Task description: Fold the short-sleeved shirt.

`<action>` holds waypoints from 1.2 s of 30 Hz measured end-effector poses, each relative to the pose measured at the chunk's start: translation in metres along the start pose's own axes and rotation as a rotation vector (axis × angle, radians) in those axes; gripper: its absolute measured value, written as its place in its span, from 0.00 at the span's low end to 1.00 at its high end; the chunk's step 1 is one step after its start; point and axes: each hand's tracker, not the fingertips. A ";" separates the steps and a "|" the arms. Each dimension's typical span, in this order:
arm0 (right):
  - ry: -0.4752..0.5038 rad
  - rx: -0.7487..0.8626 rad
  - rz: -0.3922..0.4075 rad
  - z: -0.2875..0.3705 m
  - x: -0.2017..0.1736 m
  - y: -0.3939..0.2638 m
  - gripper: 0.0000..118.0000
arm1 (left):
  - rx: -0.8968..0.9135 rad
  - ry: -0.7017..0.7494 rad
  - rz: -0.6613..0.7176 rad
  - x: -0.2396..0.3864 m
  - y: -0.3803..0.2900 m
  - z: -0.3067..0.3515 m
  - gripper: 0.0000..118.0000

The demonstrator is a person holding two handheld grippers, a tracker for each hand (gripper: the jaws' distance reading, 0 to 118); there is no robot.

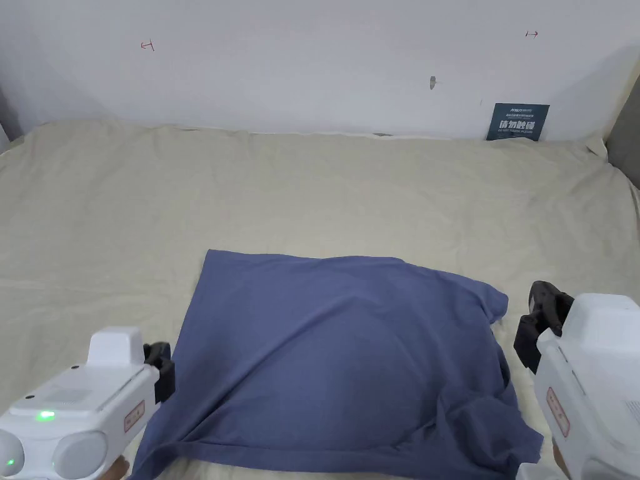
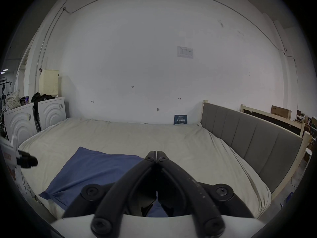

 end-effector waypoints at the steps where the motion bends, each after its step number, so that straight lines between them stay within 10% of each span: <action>1: 0.001 -0.005 0.000 -0.001 0.000 -0.001 0.01 | -0.046 -0.007 0.004 -0.005 -0.009 -0.003 0.04; 3: 0.001 -0.016 0.000 -0.003 -0.002 -0.005 0.01 | -0.104 -0.005 0.023 -0.015 -0.024 -0.008 0.21; 5: 0.009 -0.027 -0.005 -0.004 -0.002 -0.008 0.01 | -0.180 0.001 0.044 -0.024 -0.040 -0.014 0.68; 10: 0.020 -0.058 -0.002 -0.009 -0.006 -0.016 0.01 | -0.341 0.010 0.088 -0.032 -0.066 -0.034 0.97; 15: 0.029 -0.082 0.002 -0.013 -0.008 -0.020 0.01 | -0.440 0.029 0.080 -0.031 -0.089 -0.061 0.87; 18: 0.030 -0.093 0.007 -0.014 -0.007 -0.023 0.01 | -0.482 0.009 0.086 -0.029 -0.097 -0.074 0.33; 22: 0.013 -0.120 0.007 -0.011 0.001 -0.029 0.02 | -0.409 -0.018 0.059 -0.026 -0.097 -0.062 0.05; 25: -0.011 -0.207 -0.017 -0.014 0.011 -0.045 0.11 | -0.380 0.000 0.079 -0.026 -0.089 -0.053 0.05; 30: -0.017 -0.482 -0.064 -0.032 0.030 -0.108 0.83 | -0.321 -0.013 0.108 -0.026 -0.074 -0.042 0.05; 36: -0.011 -0.732 -0.112 -0.051 0.036 -0.181 0.82 | -0.301 -0.024 0.082 -0.021 -0.064 -0.041 0.05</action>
